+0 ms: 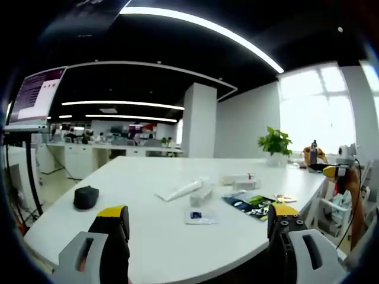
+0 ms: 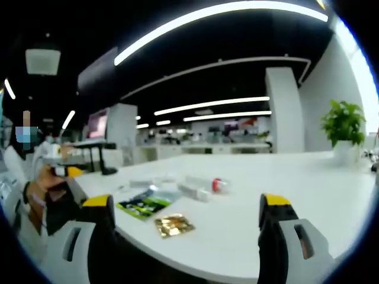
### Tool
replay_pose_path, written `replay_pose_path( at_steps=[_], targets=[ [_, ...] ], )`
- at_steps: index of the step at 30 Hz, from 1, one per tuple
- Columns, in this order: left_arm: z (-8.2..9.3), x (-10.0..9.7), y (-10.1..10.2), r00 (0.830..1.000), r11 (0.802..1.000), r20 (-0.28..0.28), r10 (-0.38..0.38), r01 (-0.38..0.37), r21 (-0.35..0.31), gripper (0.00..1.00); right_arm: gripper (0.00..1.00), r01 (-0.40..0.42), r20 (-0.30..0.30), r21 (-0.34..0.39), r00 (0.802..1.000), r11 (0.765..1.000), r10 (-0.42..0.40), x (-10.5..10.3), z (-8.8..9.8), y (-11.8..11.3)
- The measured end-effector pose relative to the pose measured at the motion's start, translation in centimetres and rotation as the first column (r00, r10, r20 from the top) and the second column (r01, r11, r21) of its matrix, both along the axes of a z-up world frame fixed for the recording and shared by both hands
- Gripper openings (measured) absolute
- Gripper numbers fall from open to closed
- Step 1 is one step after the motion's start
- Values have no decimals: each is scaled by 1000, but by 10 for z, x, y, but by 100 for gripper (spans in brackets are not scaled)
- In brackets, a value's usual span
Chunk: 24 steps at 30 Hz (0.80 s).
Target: Arrange the skincare products in the storage area until every visible bottle or jar stands upright without overlapping.
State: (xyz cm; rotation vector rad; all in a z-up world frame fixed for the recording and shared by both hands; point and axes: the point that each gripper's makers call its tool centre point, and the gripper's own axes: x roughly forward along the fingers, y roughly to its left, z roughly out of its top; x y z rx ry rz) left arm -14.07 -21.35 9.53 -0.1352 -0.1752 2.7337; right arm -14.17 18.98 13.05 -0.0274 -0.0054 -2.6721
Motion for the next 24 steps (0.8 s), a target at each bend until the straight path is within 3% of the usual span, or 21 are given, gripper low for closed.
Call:
replay_pose_path(
  at_steps=[24],
  targets=[
    [-5, -7, 32, 998, 998, 34, -54, 54, 8, 99, 100, -13, -16, -15, 1000, 1000, 13, 3, -5, 16]
  ],
)
